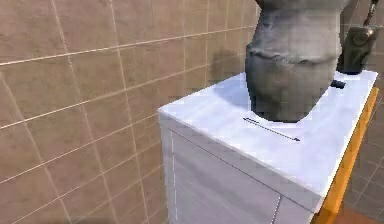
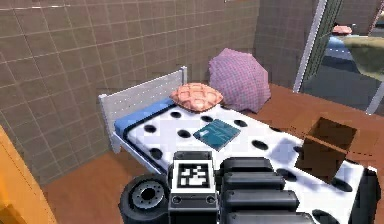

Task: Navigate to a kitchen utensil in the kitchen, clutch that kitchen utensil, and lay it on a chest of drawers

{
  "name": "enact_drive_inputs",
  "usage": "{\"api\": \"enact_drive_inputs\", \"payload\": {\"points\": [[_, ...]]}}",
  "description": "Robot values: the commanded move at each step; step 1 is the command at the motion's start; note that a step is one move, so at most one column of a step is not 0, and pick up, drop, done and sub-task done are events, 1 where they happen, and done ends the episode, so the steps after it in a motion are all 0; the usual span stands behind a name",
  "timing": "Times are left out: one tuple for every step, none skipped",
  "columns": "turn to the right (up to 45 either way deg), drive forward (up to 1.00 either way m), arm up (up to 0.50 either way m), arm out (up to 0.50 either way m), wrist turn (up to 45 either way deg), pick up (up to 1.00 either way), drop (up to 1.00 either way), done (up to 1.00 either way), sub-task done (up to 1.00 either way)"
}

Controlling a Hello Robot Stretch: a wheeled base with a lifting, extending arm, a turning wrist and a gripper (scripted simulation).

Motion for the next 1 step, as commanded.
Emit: {"api": "enact_drive_inputs", "payload": {"points": [[45.0, 0.00, 0.00, 0.00, 0.0, 0.00, 0.00, 0.00, 0.00]]}}
